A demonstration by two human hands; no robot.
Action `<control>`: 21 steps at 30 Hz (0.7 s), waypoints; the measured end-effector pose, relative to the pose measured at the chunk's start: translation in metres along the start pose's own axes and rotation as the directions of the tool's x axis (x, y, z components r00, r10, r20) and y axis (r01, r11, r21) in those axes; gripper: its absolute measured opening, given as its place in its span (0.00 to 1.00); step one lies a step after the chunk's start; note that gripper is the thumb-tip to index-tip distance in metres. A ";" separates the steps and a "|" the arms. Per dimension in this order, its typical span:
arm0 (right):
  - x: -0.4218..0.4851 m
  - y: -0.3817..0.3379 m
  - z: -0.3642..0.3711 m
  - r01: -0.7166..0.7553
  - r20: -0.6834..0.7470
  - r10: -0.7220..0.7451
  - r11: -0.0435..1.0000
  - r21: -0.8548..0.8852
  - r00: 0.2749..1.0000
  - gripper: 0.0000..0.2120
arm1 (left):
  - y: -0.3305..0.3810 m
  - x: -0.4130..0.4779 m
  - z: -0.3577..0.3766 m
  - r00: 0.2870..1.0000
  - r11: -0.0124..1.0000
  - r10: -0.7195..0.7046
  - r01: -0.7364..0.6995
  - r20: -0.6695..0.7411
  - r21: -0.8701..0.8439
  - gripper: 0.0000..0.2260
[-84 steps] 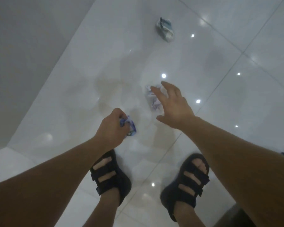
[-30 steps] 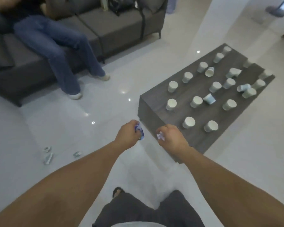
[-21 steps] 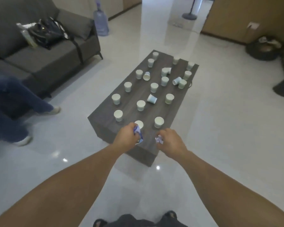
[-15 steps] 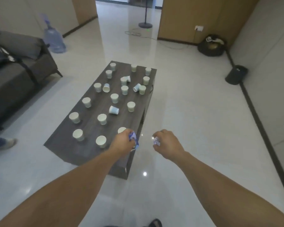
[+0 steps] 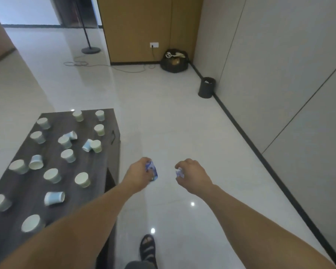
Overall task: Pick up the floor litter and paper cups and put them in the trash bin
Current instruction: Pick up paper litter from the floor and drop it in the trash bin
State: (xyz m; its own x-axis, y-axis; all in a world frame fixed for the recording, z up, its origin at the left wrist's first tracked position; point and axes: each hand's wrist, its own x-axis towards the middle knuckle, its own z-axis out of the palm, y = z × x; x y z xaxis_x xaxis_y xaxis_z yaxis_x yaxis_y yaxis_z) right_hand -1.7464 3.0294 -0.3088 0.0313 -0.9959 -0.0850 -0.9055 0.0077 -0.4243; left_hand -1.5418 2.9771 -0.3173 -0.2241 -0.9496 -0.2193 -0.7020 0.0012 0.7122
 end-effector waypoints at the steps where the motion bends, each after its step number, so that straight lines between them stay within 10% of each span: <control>1: 0.018 0.008 -0.006 -0.024 -0.015 0.024 1.000 0.004 1.000 0.16 | 0.008 0.022 0.001 1.000 1.000 0.020 -0.020 0.010 0.000 0.08; 21: 0.326 0.236 -0.134 -0.195 -0.073 0.202 0.976 0.095 0.977 0.17 | 0.198 0.408 0.082 0.984 0.980 0.133 -0.149 0.122 0.131 0.15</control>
State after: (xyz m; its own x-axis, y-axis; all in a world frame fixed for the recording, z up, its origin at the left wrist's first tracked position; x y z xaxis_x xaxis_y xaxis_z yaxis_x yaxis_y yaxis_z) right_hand -2.0068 2.6941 -0.3163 -0.1827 -0.9777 -0.1031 -0.8501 0.2098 -0.4830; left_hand -1.8278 2.6151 -0.3201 -0.3965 -0.8954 -0.2026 -0.7432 0.1835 0.6435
